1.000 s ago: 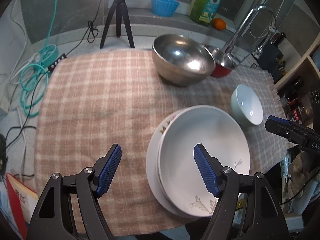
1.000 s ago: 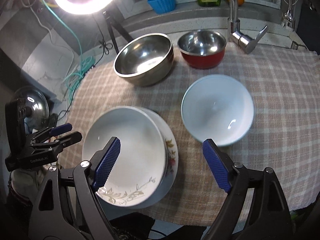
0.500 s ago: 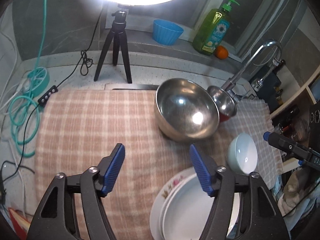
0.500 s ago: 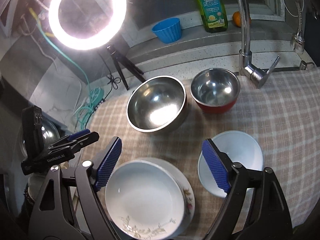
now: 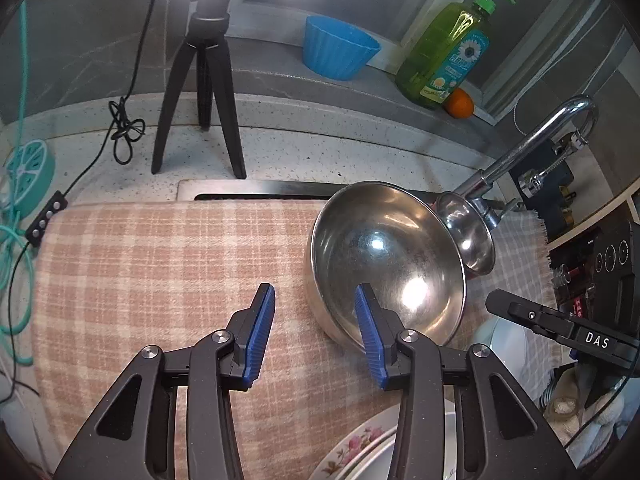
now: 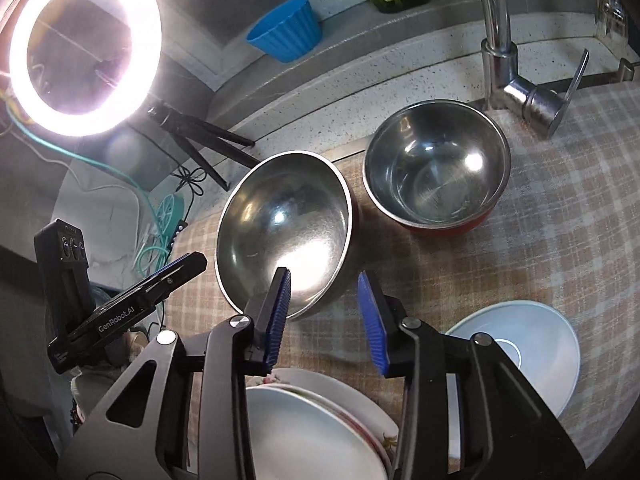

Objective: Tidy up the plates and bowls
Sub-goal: 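Move both grippers to the rim of the large stainless steel bowl, then close both grippers on the steel bowl rim and lift it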

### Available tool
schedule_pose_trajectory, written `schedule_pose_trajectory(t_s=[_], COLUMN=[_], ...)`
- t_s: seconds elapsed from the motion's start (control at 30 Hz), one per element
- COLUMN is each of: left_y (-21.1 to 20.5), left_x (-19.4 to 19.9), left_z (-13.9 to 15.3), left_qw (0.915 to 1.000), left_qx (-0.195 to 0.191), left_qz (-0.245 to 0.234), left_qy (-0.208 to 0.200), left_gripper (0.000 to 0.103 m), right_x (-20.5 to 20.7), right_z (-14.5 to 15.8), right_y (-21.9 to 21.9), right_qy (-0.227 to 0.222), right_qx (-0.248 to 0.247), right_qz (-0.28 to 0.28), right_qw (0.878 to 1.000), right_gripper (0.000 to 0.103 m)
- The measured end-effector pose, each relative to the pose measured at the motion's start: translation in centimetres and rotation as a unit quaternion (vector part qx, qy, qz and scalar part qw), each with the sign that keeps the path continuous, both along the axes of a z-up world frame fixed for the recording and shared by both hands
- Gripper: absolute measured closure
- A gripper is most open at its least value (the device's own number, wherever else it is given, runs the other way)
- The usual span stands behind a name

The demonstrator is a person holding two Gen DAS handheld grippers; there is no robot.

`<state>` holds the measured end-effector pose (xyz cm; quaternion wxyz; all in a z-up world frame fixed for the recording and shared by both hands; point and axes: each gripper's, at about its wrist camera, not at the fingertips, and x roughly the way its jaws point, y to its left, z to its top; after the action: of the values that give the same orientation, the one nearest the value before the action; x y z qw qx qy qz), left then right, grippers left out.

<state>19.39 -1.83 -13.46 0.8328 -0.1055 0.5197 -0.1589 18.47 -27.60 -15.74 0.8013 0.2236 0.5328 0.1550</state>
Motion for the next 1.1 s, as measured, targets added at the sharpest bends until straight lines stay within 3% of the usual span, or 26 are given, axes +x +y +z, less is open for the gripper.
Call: schedule_pose_trajectory(t_s=[0.2,0.57,0.83,1.1], left_y=[-0.5,-0.7,-2.0,-0.9], left_x=[1.2,2.1,1.8,0.5], left_z=[-0.8,-2.4,-2.5,-1.5], left_qw=[0.9999,0.9994,0.9988,0.9993], left_qx=[0.006,0.006,0.028,0.023], left_qz=[-0.005,-0.012,-0.029,-0.022], left_qy=[0.009,0.032,0.027,0.020], left_gripper=[0.063,0.080,0.082,0.082], right_x=[1.2,2.4,2.5,1.7], right_z=[-1.1,-2.5,-2.6,-2.3], right_y=[0.1,1.3,1.4,1.9], right_qy=[0.013,0.028,0.029,0.030], right_qx=[-0.005,-0.019,-0.026,-0.019], right_qz=[0.000,0.010,0.014,0.022], right_qw=[1.000,0.999,0.999,0.999], right_gripper=[0.071,0.086,0.086,0.086])
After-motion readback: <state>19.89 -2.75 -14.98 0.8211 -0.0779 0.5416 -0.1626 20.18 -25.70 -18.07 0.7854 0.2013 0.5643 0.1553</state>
